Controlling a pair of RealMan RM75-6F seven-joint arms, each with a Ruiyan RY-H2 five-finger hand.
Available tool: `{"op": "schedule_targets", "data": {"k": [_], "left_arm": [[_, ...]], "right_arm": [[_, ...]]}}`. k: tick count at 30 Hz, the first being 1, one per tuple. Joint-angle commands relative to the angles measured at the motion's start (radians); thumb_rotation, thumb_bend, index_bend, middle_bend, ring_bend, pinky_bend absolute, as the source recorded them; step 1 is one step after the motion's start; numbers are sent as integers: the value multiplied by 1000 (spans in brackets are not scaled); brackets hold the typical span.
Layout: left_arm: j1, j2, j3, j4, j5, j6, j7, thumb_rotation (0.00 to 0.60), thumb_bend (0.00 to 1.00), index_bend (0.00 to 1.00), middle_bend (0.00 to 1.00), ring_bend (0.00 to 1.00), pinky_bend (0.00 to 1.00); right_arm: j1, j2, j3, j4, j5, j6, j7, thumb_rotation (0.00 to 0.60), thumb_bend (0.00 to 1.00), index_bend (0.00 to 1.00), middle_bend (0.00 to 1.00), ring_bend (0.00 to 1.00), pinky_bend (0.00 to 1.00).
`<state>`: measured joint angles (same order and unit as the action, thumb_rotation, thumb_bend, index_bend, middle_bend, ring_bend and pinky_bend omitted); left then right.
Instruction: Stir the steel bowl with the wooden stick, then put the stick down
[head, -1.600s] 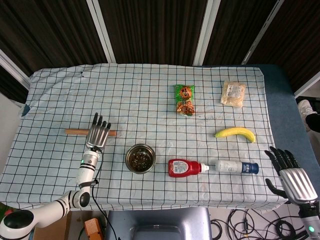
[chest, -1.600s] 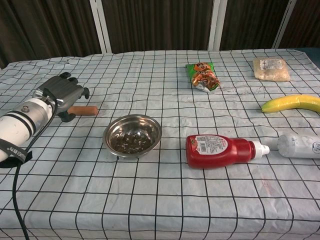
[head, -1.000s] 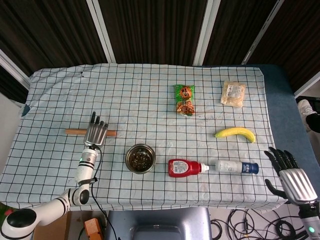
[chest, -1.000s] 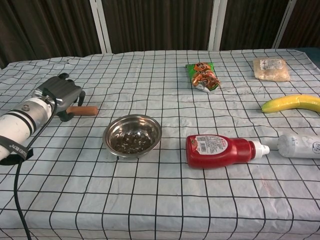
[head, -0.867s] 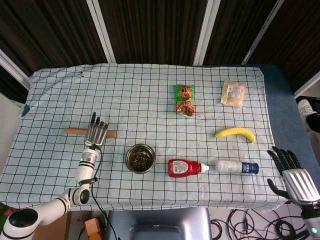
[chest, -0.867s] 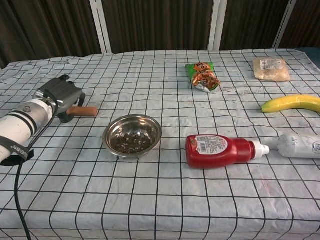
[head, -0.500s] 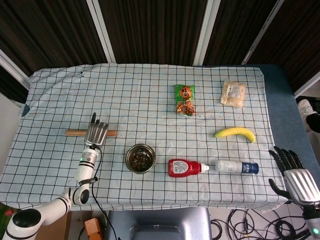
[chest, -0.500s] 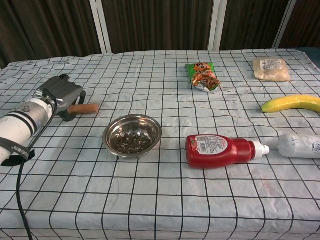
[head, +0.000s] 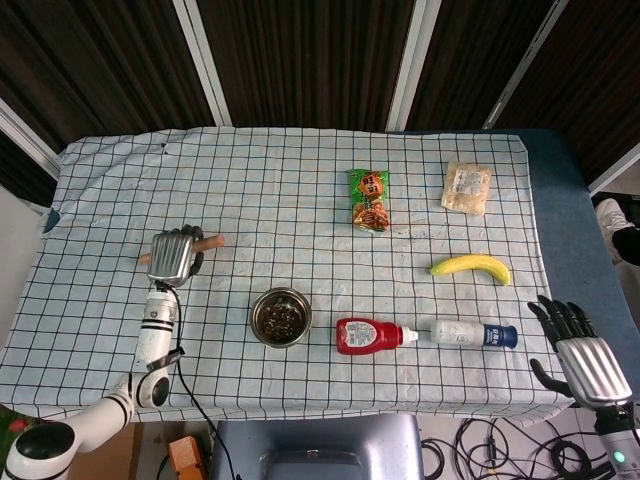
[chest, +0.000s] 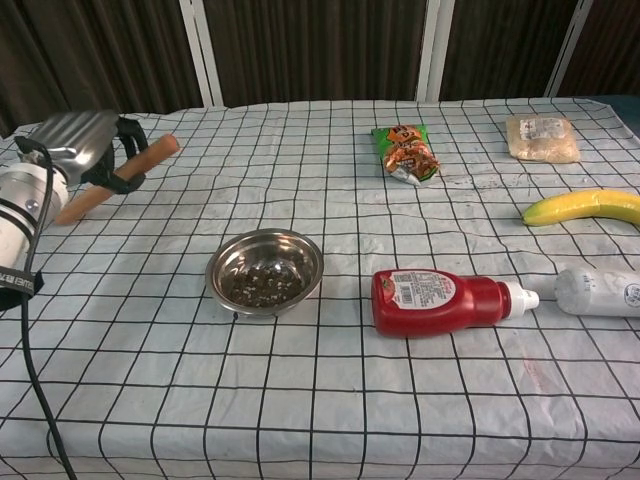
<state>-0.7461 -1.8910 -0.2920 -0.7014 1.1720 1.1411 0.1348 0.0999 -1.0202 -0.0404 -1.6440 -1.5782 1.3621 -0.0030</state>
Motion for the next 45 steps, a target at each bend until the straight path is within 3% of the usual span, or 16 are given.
{"op": "schedule_targets", "data": {"k": [1,7,18,37,45], "left_arm": [[46,54,-98,-83,26,162,-274,600,650,739,790,563,639],[77,88,-150,-218,-1,203,-360,600,659,743,800,564,611],[179,201,-249,-583,-200,21,-576,600,660,745,799,552,596],[190,137,-171,-357,-101,24,-664,600,653,730,761,494,522],[204,142,-160,-316,-71,-4,-767,600,605,696,682,392,404]], "right_arm": [[3,0,-6,-2,-9,-6,1,600,315,0,0,0,0],[16,2,-18,-10,-27,-30,6,600,315,0,0,0,0],[18,-4,-19,-10,-24,-32,-5,600,316,0,0,0,0],[-2,-32,-3,-5,-2,10,-67,600,316,0,0,0,0],[-4,-33,-4,-5,-3,11,-74,600,316,0,0,0,0]]}}
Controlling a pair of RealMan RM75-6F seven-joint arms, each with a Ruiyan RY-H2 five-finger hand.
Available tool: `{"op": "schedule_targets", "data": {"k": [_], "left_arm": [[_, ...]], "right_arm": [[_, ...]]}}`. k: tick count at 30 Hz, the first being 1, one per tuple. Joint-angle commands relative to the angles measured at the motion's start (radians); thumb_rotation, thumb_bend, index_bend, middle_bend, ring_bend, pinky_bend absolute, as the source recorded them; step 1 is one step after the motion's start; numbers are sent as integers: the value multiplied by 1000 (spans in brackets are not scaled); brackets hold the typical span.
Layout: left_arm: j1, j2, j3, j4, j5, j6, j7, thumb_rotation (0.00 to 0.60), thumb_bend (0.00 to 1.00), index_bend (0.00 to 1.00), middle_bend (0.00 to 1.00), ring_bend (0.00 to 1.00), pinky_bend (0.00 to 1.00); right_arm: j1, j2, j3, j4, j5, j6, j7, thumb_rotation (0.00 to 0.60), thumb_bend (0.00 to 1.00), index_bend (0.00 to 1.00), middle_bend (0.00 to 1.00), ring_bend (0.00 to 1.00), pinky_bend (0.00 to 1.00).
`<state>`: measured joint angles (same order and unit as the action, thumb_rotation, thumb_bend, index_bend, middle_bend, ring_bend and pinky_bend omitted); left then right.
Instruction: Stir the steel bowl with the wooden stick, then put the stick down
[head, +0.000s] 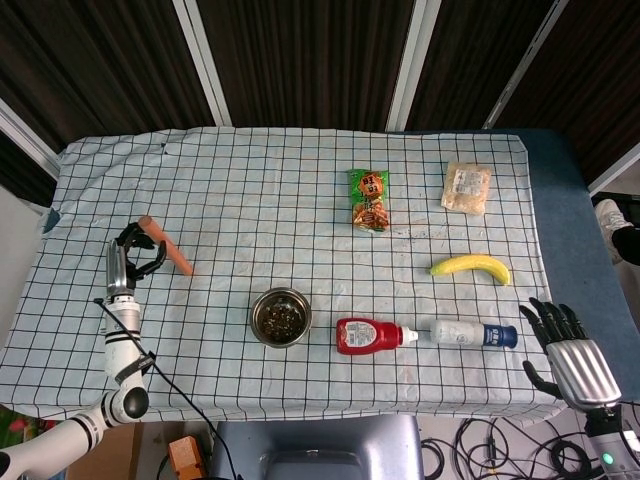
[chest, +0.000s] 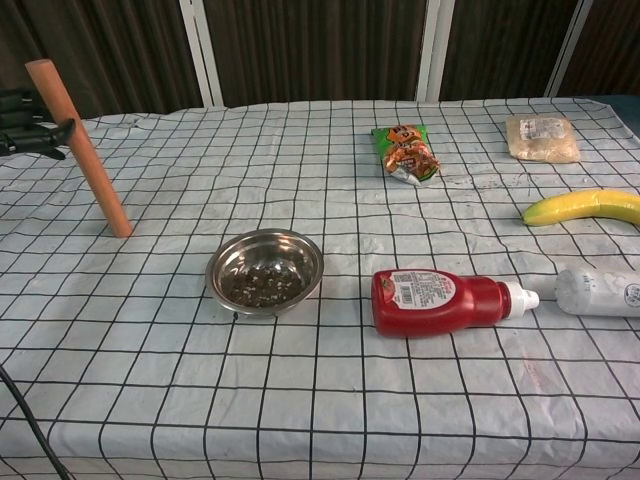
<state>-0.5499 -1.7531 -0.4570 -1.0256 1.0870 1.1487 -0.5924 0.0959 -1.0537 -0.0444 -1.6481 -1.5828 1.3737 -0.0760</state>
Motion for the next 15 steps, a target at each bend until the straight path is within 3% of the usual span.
{"op": "schedule_targets", "data": {"k": [1,7,15], "left_arm": [[10,7,6,10,20,-16,-64,600,600,679,665,374,385],[35,27,21,52,94,-31,-313,600,549,548,585,304,304],[34,33,28,105,131,-46,-473,600,484,435,507,244,243]], "right_arm": [[0,0,1,-1,1,1,0,600,316,0,0,0,0],[-5,6,-1,-1,-6,12,15,600,316,0,0,0,0],[-6,11,-3,-2,-12,14,25,600,316,0,0,0,0]]}}
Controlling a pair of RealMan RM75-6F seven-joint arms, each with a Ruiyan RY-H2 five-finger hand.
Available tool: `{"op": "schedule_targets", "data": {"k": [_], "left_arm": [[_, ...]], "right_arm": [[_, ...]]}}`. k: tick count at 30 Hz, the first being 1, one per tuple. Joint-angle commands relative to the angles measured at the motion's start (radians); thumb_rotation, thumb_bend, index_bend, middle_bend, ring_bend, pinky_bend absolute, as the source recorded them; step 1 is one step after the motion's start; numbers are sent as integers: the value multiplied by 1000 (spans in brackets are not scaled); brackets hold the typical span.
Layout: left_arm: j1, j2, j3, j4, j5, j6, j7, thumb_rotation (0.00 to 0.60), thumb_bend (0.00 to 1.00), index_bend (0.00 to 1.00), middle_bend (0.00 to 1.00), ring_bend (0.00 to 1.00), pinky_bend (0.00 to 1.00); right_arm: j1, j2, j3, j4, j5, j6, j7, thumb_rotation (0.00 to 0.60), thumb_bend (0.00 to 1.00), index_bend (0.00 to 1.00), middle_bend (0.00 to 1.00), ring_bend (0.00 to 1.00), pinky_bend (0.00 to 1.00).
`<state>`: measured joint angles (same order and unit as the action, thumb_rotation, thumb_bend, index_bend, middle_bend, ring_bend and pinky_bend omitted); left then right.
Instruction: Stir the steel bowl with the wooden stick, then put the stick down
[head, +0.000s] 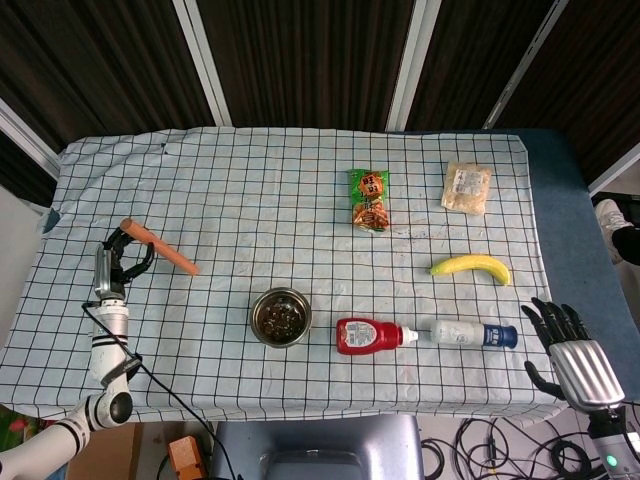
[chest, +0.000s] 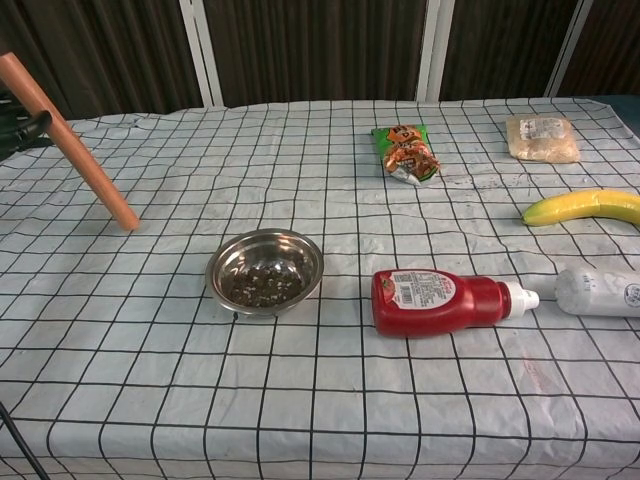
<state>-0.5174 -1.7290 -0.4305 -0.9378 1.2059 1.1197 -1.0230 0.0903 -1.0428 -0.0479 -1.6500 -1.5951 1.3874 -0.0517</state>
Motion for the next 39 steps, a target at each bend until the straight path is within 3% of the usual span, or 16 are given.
{"op": "schedule_targets", "data": {"k": [1,16,22,39], "left_arm": [[0,13,2,14,11,-27,-49,600,478,413,502,241,243],[-5,9,50,58,43,-63,-91,600,467,361,471,213,248],[4,27,78,63,72,-77,-154,600,395,336,454,224,259],[39,59,132,76,136,-29,-289,600,342,333,469,255,276]], "right_arm": [[0,1,0,0,0,0,2,600,315,0,0,0,0],[-3,11,-3,3,-8,5,23,600,316,0,0,0,0],[-4,13,-4,3,-10,7,27,600,316,0,0,0,0],[-4,11,-6,0,-13,4,18,600,316,0,0,0,0]]}}
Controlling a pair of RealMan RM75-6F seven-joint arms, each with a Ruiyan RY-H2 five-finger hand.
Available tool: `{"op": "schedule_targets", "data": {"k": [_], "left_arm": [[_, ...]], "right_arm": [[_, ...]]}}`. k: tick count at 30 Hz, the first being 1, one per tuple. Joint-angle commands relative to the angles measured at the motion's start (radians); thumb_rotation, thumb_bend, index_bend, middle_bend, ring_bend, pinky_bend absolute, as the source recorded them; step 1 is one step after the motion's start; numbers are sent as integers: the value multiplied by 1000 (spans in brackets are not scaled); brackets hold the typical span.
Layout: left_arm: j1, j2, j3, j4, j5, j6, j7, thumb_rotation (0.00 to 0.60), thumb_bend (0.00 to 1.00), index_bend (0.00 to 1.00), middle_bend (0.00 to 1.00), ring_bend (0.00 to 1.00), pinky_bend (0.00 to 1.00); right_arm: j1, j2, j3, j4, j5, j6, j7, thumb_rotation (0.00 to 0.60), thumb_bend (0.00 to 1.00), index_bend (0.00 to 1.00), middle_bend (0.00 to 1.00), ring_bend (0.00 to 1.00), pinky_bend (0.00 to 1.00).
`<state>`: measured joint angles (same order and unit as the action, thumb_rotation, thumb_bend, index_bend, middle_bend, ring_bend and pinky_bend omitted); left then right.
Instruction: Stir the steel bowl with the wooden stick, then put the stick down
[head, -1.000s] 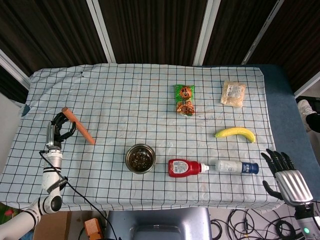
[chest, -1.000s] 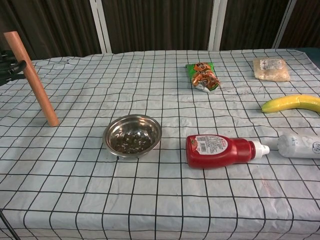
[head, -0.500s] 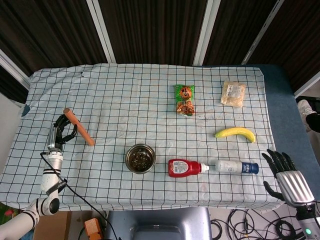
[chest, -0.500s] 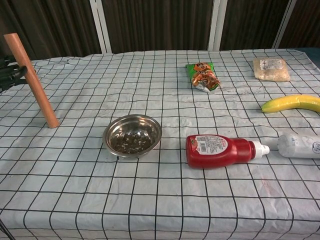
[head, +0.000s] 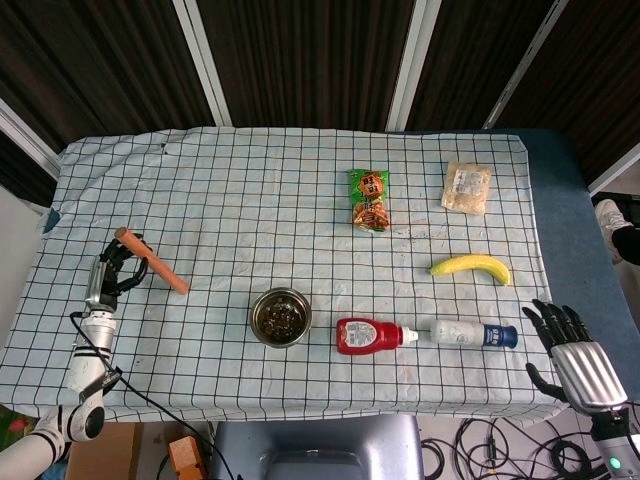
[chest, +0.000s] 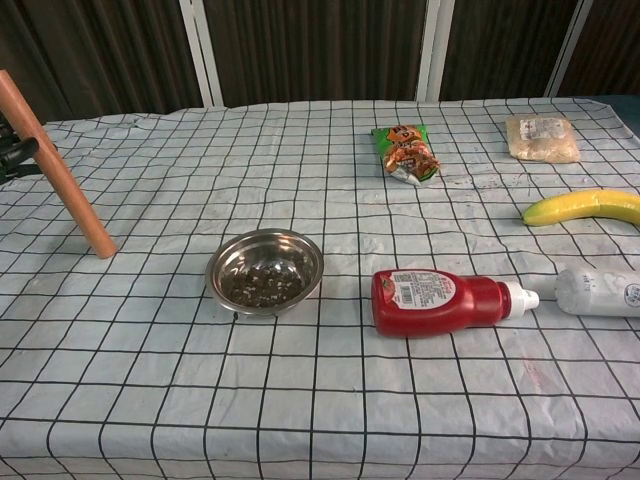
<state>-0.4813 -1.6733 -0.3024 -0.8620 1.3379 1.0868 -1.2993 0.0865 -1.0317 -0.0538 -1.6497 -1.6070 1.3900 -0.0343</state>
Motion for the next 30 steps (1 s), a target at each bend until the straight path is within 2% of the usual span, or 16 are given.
{"op": "schedule_targets", "data": {"k": [1,6,19,26,30], "left_arm": [[9,6,7,6,0,0,-20,600,337,332,468,253,276],[13,1,1,36,-31,-27,-19,600,330,330,467,249,296],[16,20,21,24,-8,-32,-68,600,304,323,445,229,302],[19,73,10,-71,-27,-85,-160,600,301,323,452,226,324],[16,101,-4,-129,-51,-128,-189,600,295,361,498,228,404]], "right_arm": [[-1,1,-1,-1,-2,2,2,600,315,0,0,0,0],[-3,3,-2,0,-7,8,9,600,316,0,0,0,0],[-3,0,-2,0,-5,4,1,600,316,0,0,0,0],[-3,0,-1,1,-5,4,2,600,316,0,0,0,0],[-2,0,-2,1,-6,3,0,600,316,0,0,0,0]]}}
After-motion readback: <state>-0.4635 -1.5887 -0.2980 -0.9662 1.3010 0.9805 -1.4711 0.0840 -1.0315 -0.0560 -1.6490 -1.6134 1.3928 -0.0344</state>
